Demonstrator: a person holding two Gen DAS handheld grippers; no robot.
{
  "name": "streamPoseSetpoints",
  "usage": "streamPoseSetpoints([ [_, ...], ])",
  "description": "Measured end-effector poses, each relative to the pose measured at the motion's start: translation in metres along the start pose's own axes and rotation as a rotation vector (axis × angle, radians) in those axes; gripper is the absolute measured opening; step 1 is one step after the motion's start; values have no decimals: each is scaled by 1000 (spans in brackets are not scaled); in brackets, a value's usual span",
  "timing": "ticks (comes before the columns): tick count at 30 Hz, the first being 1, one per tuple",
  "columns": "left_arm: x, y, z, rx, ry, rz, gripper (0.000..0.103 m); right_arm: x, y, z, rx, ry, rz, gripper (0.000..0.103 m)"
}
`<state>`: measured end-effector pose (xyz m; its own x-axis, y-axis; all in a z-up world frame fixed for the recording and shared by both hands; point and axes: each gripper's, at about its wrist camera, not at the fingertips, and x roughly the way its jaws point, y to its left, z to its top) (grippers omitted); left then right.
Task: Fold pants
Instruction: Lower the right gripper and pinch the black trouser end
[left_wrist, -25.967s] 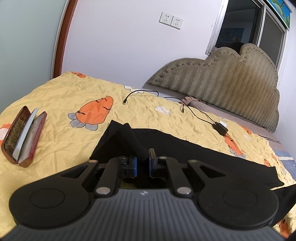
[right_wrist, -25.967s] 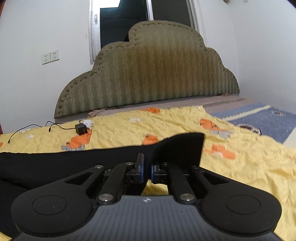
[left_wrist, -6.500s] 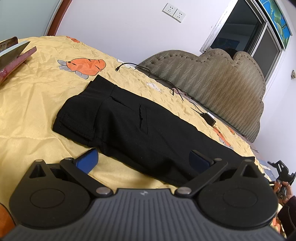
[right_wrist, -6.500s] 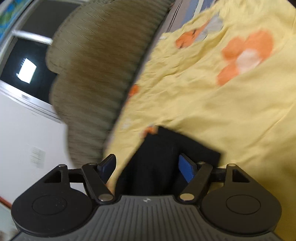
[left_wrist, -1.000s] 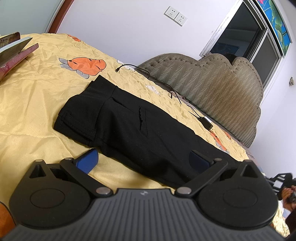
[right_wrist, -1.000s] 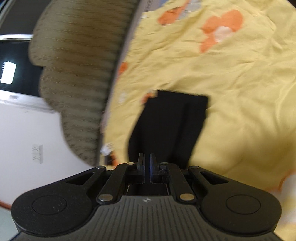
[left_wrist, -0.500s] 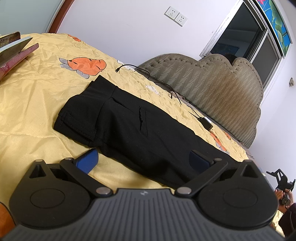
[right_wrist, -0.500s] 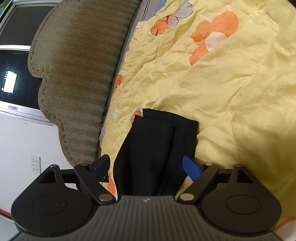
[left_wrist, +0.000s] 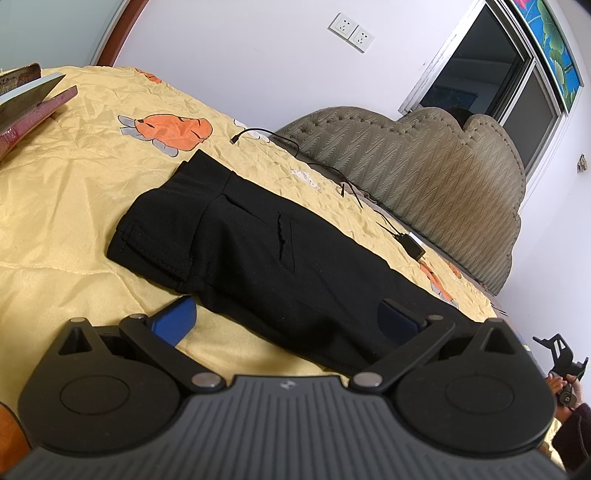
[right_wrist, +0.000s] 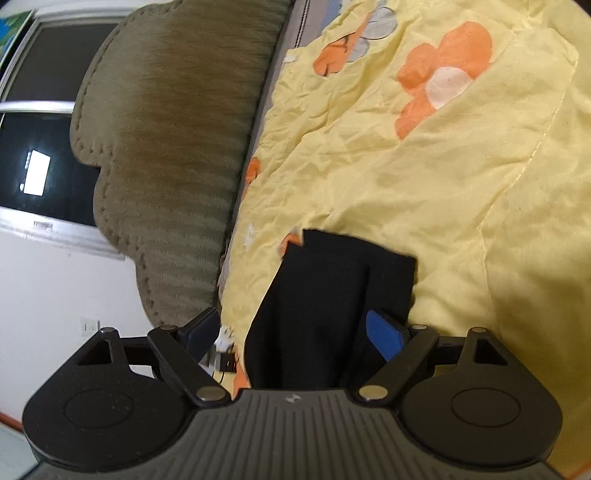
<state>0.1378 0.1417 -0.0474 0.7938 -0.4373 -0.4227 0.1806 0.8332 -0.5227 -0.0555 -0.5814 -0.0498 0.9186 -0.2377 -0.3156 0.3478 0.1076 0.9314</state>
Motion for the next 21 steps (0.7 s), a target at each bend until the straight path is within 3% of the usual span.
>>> streamPoseSetpoints([
  [7, 0, 0, 0, -1, 0, 0, 103, 24, 4, 0, -32, -31, 41, 88],
  [11, 1, 0, 0, -1, -1, 0, 103, 30, 5, -8, -52, 31, 97, 87],
  [16, 0, 0, 0, -2, -1, -1, 103, 42, 23, -14, -213, 5, -17, 78],
  [17, 0, 0, 0, -2, -1, -1, 103, 46, 29, -18, -264, -14, -40, 62],
  [18, 1, -1, 0, -2, -1, -1, 103, 50, 32, -22, -302, -21, -60, 37],
  [20, 0, 0, 0, -1, -1, -1, 103, 64, 29, -26, -309, -2, -92, 13],
  [21, 0, 0, 0, -2, -1, -1, 103, 68, 26, -28, -304, -5, -112, 6],
])
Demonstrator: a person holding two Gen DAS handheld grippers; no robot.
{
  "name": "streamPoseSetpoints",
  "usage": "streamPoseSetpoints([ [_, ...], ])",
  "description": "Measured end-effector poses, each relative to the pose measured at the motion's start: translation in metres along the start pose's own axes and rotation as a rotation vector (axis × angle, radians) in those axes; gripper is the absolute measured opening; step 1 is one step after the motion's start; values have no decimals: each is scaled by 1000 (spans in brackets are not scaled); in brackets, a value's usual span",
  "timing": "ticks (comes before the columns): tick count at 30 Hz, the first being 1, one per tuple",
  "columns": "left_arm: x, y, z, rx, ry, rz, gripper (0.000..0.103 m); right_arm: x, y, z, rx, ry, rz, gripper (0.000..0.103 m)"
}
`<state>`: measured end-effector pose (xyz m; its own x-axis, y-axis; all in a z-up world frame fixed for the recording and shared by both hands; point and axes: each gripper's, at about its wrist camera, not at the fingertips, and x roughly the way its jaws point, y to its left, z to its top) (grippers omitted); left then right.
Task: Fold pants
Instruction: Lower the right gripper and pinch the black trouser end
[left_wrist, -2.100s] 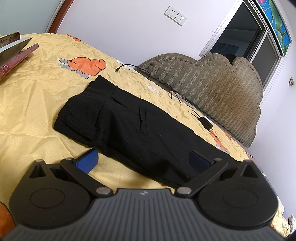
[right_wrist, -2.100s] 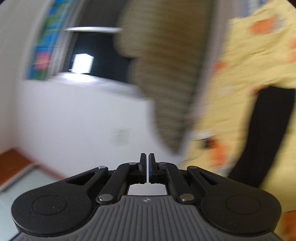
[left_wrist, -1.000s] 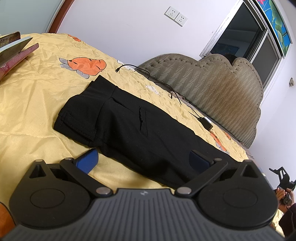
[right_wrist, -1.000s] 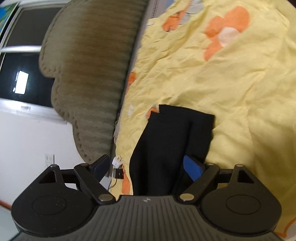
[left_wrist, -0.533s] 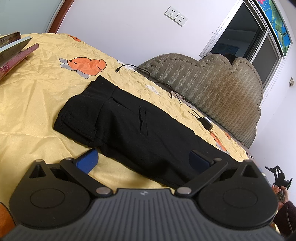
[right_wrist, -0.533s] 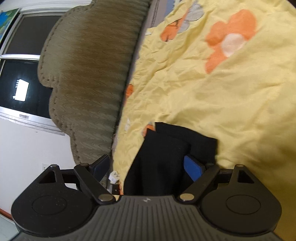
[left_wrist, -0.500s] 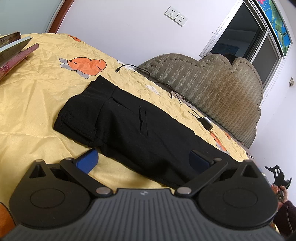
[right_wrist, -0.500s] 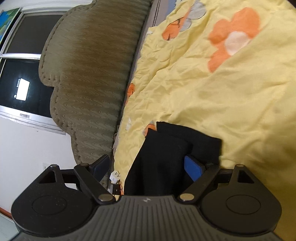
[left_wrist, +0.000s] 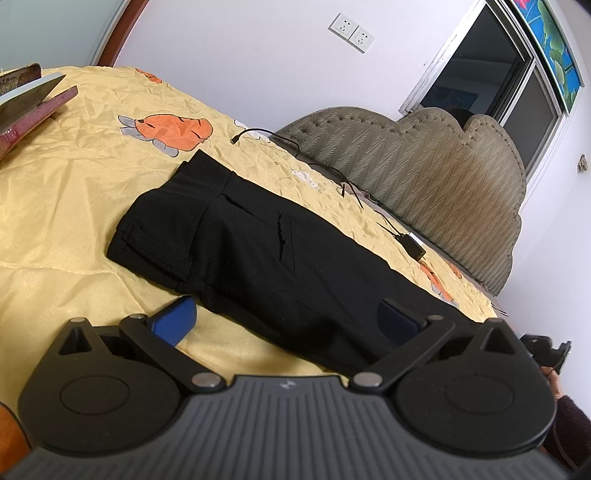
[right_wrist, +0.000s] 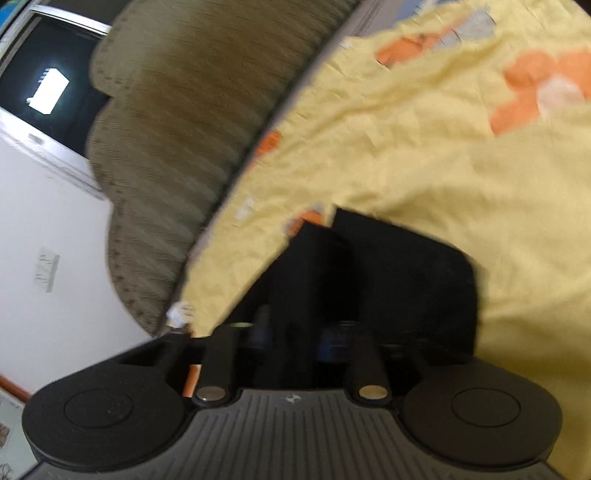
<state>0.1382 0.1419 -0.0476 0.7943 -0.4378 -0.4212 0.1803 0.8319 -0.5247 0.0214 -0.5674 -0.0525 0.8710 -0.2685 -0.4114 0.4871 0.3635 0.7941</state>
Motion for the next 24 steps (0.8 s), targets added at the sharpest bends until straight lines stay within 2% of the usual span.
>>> streamPoseSetpoints([
  [4, 0, 0, 0, 0, 0, 0, 103, -8, -4, -4, -2, -47, 17, 4],
  [11, 0, 0, 0, 0, 0, 0, 103, -38, -8, 0, 65, -97, 123, 4],
  [14, 0, 0, 0, 0, 0, 0, 103, -52, -8, -1, 70, -122, 130, 4],
  [15, 0, -1, 0, 0, 0, 0, 103, -54, -8, 0, 56, -127, 121, 4],
  [17, 0, 0, 0, -1, 0, 0, 103, -55, -7, 1, 14, -135, 46, 4],
  [24, 0, -1, 0, -1, -1, 0, 103, -51, -29, 0, 73, -121, -70, 4],
])
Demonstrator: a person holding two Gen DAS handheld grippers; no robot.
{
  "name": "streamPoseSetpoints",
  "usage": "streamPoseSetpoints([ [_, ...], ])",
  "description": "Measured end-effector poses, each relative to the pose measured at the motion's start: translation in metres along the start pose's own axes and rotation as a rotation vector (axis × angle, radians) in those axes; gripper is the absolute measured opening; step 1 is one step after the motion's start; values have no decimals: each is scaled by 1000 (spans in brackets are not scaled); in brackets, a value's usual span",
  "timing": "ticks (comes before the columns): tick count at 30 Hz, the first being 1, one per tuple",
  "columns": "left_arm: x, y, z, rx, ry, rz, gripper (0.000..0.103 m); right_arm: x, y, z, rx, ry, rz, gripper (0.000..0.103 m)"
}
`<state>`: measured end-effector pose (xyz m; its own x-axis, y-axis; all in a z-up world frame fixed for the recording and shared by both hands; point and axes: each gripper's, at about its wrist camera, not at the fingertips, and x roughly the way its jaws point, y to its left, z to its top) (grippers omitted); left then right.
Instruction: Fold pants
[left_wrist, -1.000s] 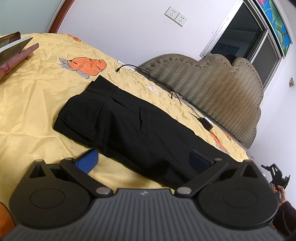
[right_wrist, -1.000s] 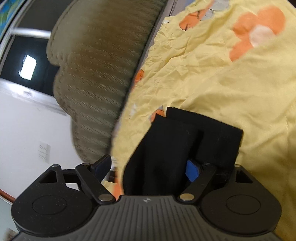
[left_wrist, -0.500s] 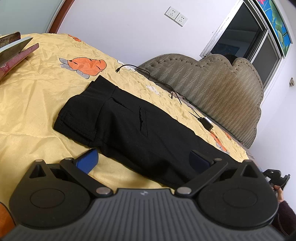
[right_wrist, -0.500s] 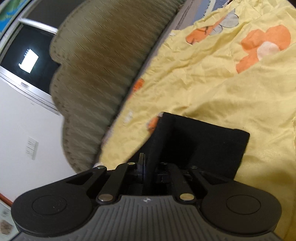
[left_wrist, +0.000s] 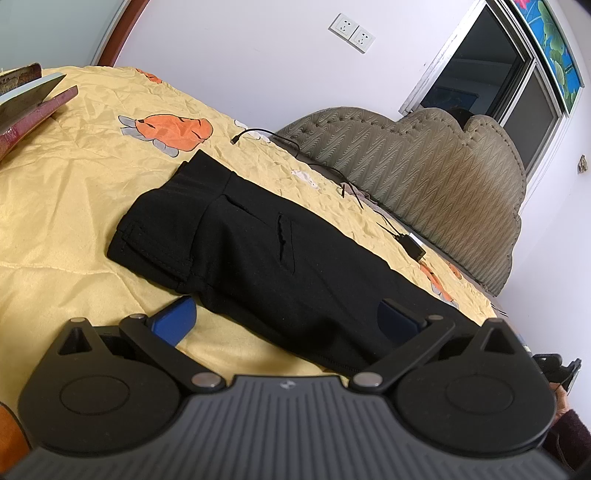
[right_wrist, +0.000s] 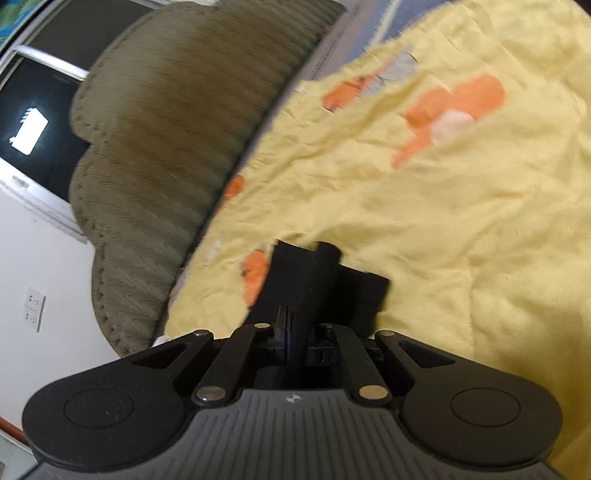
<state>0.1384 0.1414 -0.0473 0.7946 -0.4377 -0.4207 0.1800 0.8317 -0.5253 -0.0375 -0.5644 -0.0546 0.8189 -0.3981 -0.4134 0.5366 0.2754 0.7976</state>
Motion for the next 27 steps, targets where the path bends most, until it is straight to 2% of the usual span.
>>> streamPoseSetpoints([
  [4, -1, 1, 0, 0, 0, 0, 103, 1, -2, 1, -14, 0, -24, 4],
  [7, -1, 1, 0, 0, 0, 0, 103, 0, 4, 7, -76, -15, -64, 4],
  [11, 0, 0, 0, 0, 0, 0, 103, -1, 3, 14, -96, 6, -71, 4],
  [16, 0, 1, 0, -1, 0, 0, 103, -21, -11, 19, 26, 4, -40, 6],
  [18, 0, 0, 0, -1, 0, 0, 103, -32, -8, 20, 0, -26, -55, 8],
  [19, 0, 1, 0, 0, 0, 0, 103, -38, -9, 22, -7, -70, -73, 9],
  [21, 0, 0, 0, 0, 0, 0, 103, -41, -13, 31, -1, -112, -111, 17],
  [24, 0, 1, 0, 0, 0, 0, 103, -38, -17, 38, 12, -21, -58, 18],
  [27, -1, 1, 0, -1, -1, 0, 103, -45, -6, 32, -92, -28, -83, 19],
])
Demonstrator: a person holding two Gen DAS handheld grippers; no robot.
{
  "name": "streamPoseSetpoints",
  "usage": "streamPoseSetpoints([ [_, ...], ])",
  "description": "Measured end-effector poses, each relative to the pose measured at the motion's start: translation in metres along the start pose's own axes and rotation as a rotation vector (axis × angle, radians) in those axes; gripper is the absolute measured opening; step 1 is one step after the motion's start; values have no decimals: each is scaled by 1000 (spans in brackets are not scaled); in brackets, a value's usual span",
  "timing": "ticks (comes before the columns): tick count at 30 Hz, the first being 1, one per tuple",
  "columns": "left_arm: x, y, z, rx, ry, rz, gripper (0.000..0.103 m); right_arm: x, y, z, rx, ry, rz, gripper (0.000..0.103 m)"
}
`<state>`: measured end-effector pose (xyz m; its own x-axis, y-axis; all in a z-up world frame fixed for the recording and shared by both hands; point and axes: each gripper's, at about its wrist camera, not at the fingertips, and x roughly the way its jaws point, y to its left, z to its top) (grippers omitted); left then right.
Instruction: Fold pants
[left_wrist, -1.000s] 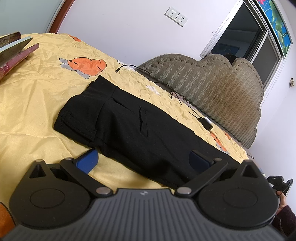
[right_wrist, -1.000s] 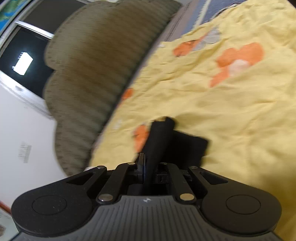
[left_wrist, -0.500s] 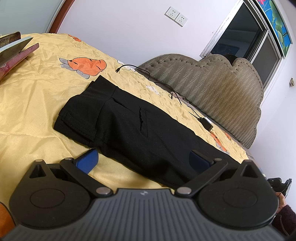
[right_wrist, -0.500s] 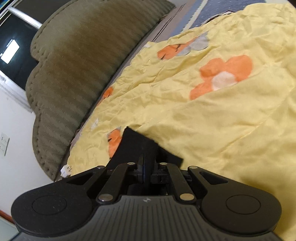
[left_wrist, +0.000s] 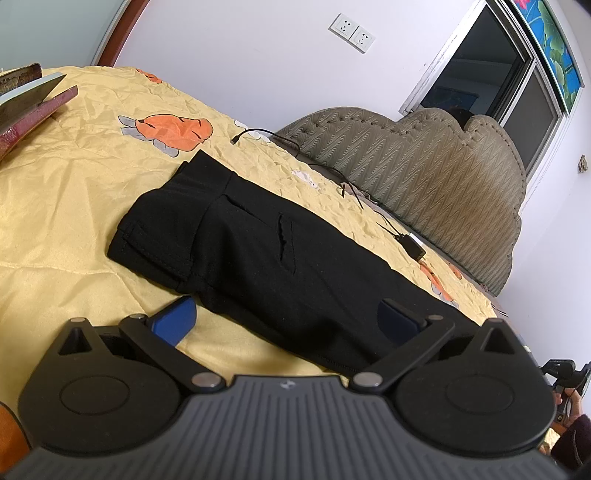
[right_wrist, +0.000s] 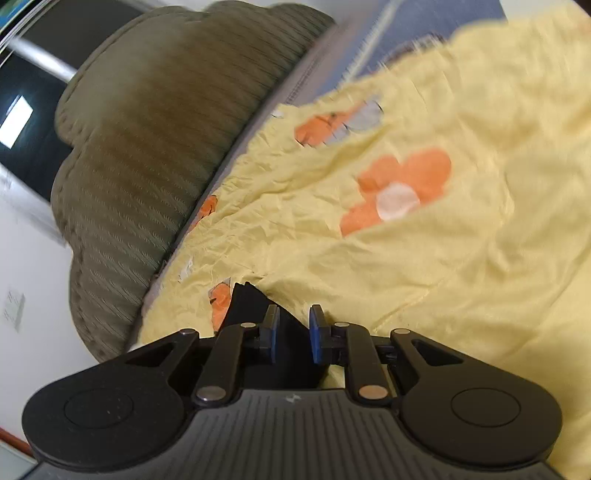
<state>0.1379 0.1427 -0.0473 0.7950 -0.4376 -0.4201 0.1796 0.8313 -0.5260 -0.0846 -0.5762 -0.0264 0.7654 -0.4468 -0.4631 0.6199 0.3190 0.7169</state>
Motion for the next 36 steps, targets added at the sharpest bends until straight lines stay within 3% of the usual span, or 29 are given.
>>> streamPoseSetpoints([
  [5, 0, -1, 0, 0, 0, 0, 103, 0, 18, 3, -36, 48, 80, 23],
  [7, 0, 0, 0, 0, 0, 0, 103, 1, 32, 2, -103, 54, 82, 34],
  [9, 0, 0, 0, 0, 0, 0, 103, 11, 44, 1, -149, 102, 63, 58],
  [10, 0, 0, 0, 0, 0, 0, 103, 18, 49, 0, -163, 125, 68, 59],
  [15, 0, 0, 0, 0, 0, 0, 103, 42, 73, -24, -229, 263, 149, 59],
  [17, 0, 0, 0, 0, 0, 1, 103, 45, 82, -32, -276, 247, 129, 59],
  [20, 0, 0, 0, 0, 0, 0, 103, 52, 84, -24, -231, 188, 123, 59],
  [25, 0, 0, 0, 0, 0, 1, 103, 89, 86, -21, -155, 371, 196, 58],
  [27, 0, 0, 0, 0, -1, 0, 103, 98, 89, -26, -171, 344, 154, 58],
  [33, 0, 0, 0, -1, -1, 0, 103, 119, 99, -22, -162, 285, 146, 58],
  [36, 0, 0, 0, 0, -1, 0, 103, 94, 92, -11, -137, 240, 199, 58],
])
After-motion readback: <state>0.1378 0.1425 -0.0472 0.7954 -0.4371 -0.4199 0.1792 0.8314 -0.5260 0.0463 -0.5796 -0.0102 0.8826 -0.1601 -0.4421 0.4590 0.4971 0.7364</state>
